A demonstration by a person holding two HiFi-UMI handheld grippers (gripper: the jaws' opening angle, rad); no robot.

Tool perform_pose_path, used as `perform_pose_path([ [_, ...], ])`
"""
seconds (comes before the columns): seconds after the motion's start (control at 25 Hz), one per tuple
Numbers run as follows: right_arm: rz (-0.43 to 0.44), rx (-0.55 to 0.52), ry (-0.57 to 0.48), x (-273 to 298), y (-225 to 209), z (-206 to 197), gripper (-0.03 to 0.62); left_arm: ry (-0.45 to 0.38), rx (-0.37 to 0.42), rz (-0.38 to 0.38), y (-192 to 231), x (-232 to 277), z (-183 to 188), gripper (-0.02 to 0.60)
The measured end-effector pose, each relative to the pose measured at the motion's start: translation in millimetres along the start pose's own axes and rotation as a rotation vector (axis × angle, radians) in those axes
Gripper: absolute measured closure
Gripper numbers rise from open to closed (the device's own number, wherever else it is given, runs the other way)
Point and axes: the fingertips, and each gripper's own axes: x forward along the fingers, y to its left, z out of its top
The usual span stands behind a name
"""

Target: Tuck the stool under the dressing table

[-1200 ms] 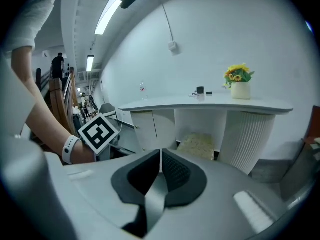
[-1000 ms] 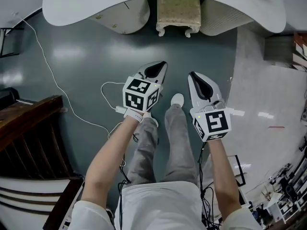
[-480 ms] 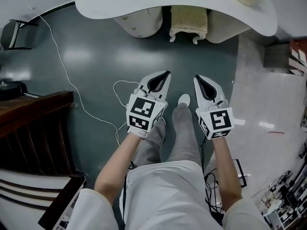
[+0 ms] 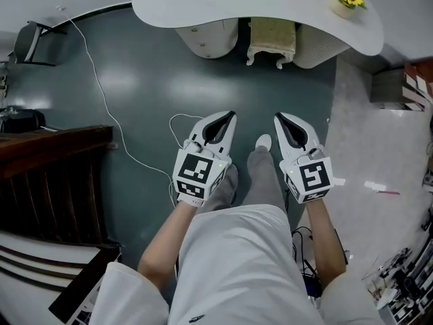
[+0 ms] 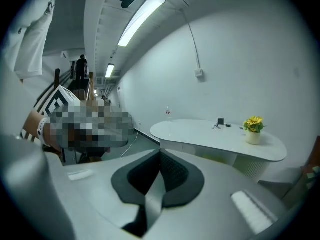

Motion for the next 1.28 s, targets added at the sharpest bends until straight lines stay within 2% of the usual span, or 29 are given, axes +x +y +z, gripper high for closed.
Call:
perform_pose_path([
  [0.16, 0.02, -0.02, -0.019, -10, 15, 25, 0.582, -0.037, 0.017, 0.011, -6, -31, 18, 0.572],
  [0.56, 0.057, -0.079, -0.102, -33, 44, 89, 0.583, -0.148, 0.0, 0.065, 1, -97, 66, 0.572],
  [0.88, 0.02, -0.102, -0.142, -54, 60, 113, 0.583, -0.203, -0.013, 0.07, 10, -141, 85, 0.572],
  [1.08, 0.003, -0.1, -0.162, -59, 69, 121, 0.583, -0.191, 0.038, 0.05, 12, -156, 85, 0.572],
  [1.28, -0.007, -0.097, -0.169, -59, 80, 126, 0.583, -0.237, 0.04, 0.086, 16, -171, 97, 0.572],
])
